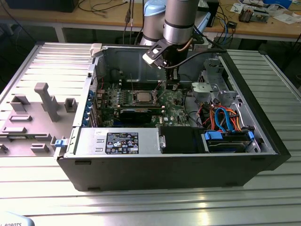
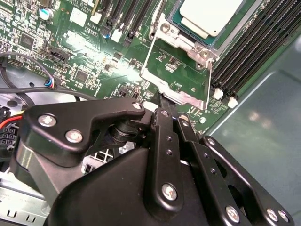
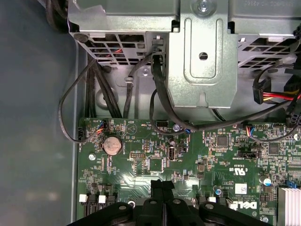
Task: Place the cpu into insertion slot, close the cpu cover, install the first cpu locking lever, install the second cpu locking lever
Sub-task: 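Close the cpu cover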
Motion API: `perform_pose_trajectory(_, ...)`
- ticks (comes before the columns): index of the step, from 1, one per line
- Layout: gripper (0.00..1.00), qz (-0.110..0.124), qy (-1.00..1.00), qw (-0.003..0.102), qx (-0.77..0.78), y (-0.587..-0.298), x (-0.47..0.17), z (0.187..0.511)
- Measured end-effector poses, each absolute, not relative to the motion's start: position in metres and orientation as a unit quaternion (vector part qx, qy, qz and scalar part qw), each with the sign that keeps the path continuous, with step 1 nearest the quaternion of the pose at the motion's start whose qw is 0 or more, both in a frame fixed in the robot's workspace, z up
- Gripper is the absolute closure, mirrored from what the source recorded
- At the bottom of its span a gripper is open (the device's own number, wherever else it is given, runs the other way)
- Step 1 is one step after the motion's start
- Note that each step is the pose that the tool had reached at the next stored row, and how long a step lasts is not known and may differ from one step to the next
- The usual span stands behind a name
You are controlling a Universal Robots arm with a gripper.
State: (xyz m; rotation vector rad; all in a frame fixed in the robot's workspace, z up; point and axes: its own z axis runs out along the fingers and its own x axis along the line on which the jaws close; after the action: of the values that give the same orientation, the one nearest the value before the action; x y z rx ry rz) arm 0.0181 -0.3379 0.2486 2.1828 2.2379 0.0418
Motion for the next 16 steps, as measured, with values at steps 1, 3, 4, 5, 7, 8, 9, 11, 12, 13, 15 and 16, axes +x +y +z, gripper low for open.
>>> perform_pose_trajectory(1, 0.89, 0.013, 0.716, 0.008, 0.698, -0.3379, 0.0181, 0.2486)
perform_pose_trajectory(3, 0.89, 0.013, 0.716, 0.008, 0.698, -0.3379, 0.0179, 0.2486)
perform_pose_trajectory(4, 0.89, 0.013, 0.716, 0.008, 0.698, -0.3379, 0.0179, 0.2486)
perform_pose_trajectory(5, 0.89, 0.013, 0.716, 0.008, 0.698, -0.3379, 0.0176, 0.2486)
perform_pose_trajectory(7, 0.89, 0.013, 0.716, 0.008, 0.698, -0.3379, 0.0165, 0.2486)
perform_pose_trajectory(8, 0.89, 0.013, 0.716, 0.008, 0.698, -0.3379, 0.016, 0.2486)
perform_pose_trajectory(9, 0.89, 0.013, 0.716, 0.008, 0.698, -0.3379, 0.0157, 0.2486)
perform_pose_trajectory(11, 0.89, 0.013, 0.716, 0.008, 0.698, -0.3379, 0.0157, 0.2486)
perform_pose_trajectory(12, 0.89, 0.013, 0.716, 0.008, 0.698, -0.3379, 0.0156, 0.2486)
perform_pose_trajectory(13, 0.89, 0.013, 0.716, 0.008, 0.698, -0.3379, 0.0156, 0.2486)
perform_pose_trajectory(15, 0.89, 0.013, 0.716, 0.008, 0.698, -0.3379, 0.015, 0.2486)
perform_pose_trajectory(16, 0.89, 0.013, 0.716, 0.008, 0.698, -0.3379, 0.0145, 0.2486)
